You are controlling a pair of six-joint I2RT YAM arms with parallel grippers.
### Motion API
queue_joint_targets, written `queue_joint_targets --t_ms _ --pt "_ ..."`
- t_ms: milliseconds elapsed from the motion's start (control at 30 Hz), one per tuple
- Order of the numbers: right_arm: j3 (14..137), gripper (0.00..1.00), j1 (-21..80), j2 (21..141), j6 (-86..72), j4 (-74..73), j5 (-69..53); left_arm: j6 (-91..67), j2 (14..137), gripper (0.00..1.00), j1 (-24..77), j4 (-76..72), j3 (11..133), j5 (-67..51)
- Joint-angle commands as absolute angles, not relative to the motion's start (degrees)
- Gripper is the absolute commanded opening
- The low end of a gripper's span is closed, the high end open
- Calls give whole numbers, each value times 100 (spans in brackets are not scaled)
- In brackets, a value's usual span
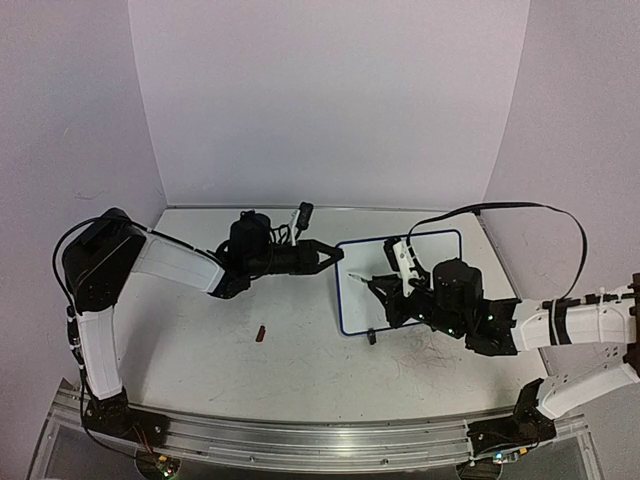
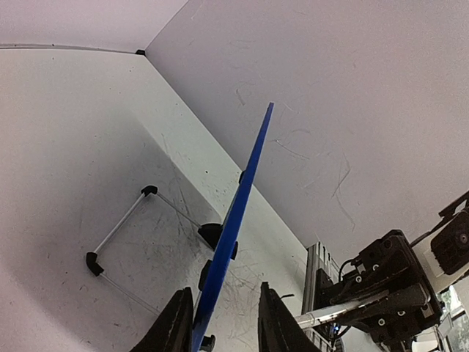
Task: Write a sentence on the whiteboard
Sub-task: Hold the whiteboard at the center of the board.
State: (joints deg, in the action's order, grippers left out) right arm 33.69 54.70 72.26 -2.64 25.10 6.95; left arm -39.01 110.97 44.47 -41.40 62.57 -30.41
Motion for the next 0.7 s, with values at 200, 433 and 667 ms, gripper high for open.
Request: queue_joint_targets --t_ms 200,433,667 --pt "3684 0 5512 7519 -194 2903 907 -3777 11319 34 4457 -4434 6601 -3153" --pt "3766 0 5533 7675 -161 2896 882 -3689 11498 30 4452 -4437 6722 -3266" --pt "3648 0 5556 7775 -148 3065 978 -3453 11543 26 4456 -4436 6677 -3272"
